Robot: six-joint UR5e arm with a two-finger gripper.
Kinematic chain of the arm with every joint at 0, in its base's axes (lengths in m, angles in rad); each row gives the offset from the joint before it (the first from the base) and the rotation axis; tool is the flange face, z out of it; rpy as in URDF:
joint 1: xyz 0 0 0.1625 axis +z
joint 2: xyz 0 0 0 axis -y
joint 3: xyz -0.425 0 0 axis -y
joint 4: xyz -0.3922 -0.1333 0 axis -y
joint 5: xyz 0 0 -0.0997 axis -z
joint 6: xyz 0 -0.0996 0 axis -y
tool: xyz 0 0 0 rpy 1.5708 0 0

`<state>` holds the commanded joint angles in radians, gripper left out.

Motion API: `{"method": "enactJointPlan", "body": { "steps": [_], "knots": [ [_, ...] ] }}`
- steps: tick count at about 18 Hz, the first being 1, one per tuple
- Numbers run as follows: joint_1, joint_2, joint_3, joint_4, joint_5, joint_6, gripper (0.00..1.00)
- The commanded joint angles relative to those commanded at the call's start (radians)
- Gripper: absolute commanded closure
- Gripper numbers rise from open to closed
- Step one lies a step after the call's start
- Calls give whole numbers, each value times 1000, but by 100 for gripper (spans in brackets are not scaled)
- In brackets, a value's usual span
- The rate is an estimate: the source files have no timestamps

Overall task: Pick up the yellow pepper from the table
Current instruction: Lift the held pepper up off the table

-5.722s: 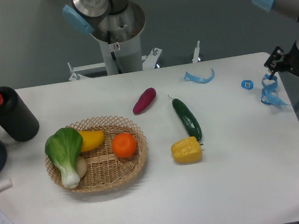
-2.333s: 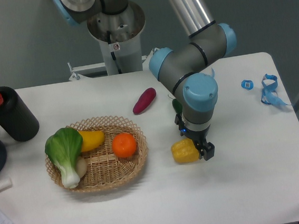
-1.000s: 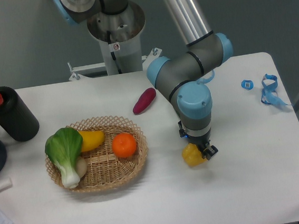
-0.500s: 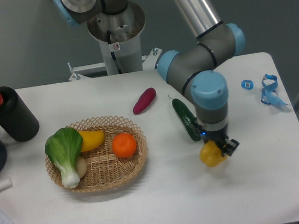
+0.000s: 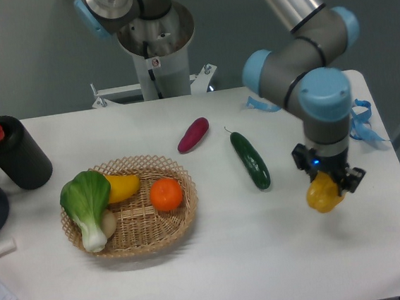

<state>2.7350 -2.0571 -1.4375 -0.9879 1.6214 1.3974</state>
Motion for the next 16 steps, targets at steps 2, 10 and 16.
{"method": "enactJointPlan", "body": {
  "steps": [2,10,16],
  "knots": [
    [8,0,18,-2,0,-2,45],
    [75,15,23,-12,-37,12,45],
    [98,20,19,-20,-38,52,45]
  ]
}}
